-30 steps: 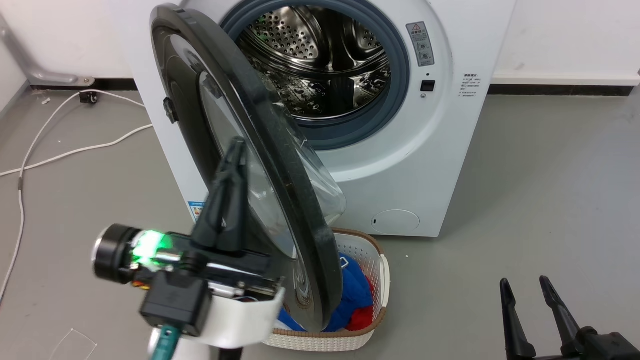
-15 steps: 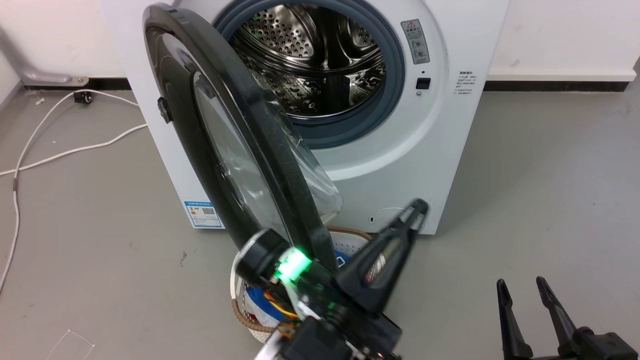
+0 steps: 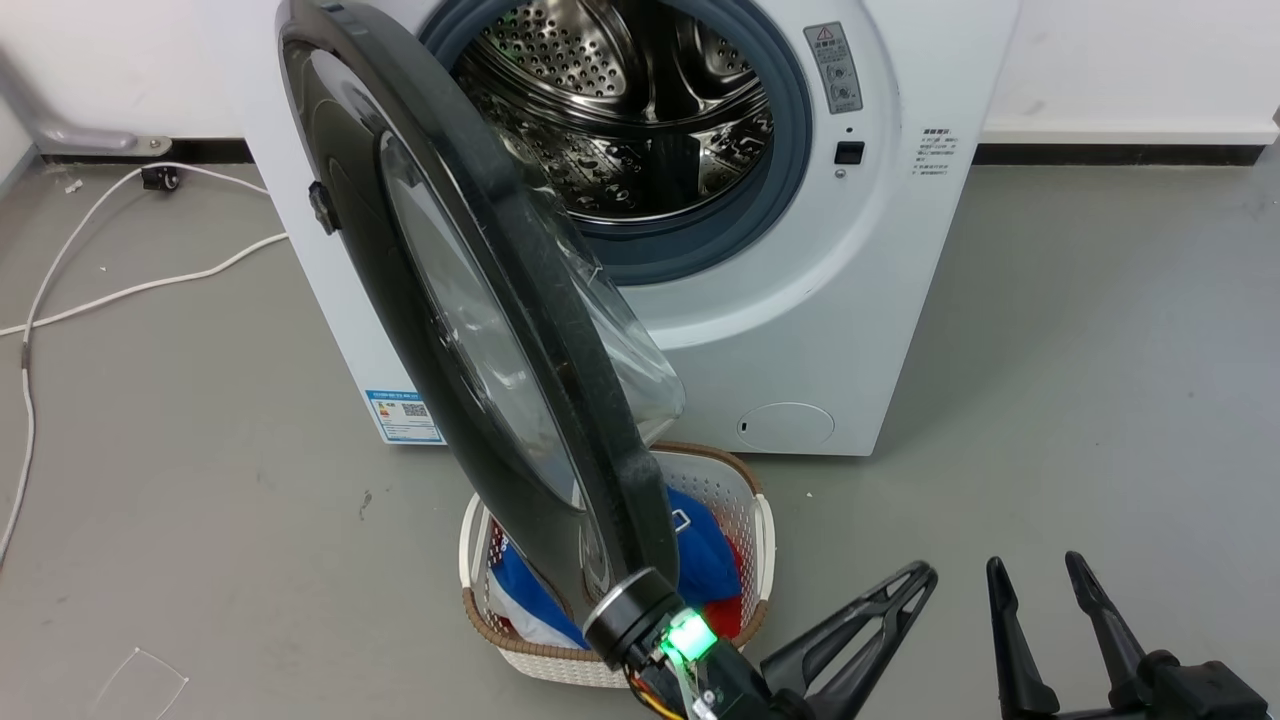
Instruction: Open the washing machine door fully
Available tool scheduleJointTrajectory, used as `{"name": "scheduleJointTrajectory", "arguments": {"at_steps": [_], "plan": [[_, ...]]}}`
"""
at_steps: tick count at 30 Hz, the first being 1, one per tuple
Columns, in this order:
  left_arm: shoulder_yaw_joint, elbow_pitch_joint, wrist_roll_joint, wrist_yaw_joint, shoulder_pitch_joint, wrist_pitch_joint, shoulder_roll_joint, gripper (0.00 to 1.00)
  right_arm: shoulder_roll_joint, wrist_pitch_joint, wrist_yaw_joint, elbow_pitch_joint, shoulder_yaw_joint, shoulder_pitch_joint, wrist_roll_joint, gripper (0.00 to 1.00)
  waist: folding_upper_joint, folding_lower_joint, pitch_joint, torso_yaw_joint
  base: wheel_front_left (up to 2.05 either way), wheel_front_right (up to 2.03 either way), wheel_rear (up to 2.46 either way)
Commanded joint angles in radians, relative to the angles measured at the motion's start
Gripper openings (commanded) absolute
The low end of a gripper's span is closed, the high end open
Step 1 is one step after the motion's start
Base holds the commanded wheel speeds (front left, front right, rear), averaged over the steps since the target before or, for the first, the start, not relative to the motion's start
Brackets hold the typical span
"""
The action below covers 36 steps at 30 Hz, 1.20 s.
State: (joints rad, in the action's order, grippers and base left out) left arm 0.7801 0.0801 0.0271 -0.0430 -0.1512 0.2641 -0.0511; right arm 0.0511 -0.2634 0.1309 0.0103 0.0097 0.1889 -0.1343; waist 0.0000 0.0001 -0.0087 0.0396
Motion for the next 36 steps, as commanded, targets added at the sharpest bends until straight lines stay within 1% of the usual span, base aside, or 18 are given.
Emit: {"name": "scheduleJointTrajectory", "arguments": {"at_steps": [1,7,15,19,27,36], "plan": [[0.005,-0.016,0.003,0.002,0.011,0.001,0.001,0.0,-0.002,-0.002,0.0,0.003,0.001,-0.011,0.0,1.0,0.0,-0.0001,0.002,0.0,0.0,0.0,0.0],[-0.013,-0.134,0.019,0.014,0.025,0.001,-0.003,0.0,-0.002,-0.002,0.0,0.007,0.005,-0.022,0.005,1.0,0.0,-0.0001,0.017,-0.005,0.0,0.0,0.0],[-0.086,-0.234,0.053,0.055,-0.001,0.001,-0.001,0.0,-0.002,-0.002,0.0,0.013,0.006,-0.035,0.01,1.0,0.0,-0.0001,0.042,-0.016,0.0,0.0,0.0],[-0.136,-0.261,0.067,0.08,-0.022,0.001,0.0,0.0,-0.002,-0.002,0.0,0.016,0.008,-0.046,0.01,1.0,0.0,-0.0001,0.053,-0.021,0.0,0.0,0.0],[-0.212,-0.289,0.082,0.104,-0.044,0.001,0.0,0.0,-0.002,-0.002,0.0,0.023,0.011,-0.05,0.006,1.0,0.0,-0.0001,0.066,-0.022,0.0,0.0,0.0],[-0.254,-0.291,0.076,0.119,-0.005,-0.001,-0.008,0.0,-0.002,-0.002,0.0,0.035,0.016,-0.031,-0.009,1.0,0.0,-0.0001,0.056,0.017,0.0,0.0,0.0]]}}
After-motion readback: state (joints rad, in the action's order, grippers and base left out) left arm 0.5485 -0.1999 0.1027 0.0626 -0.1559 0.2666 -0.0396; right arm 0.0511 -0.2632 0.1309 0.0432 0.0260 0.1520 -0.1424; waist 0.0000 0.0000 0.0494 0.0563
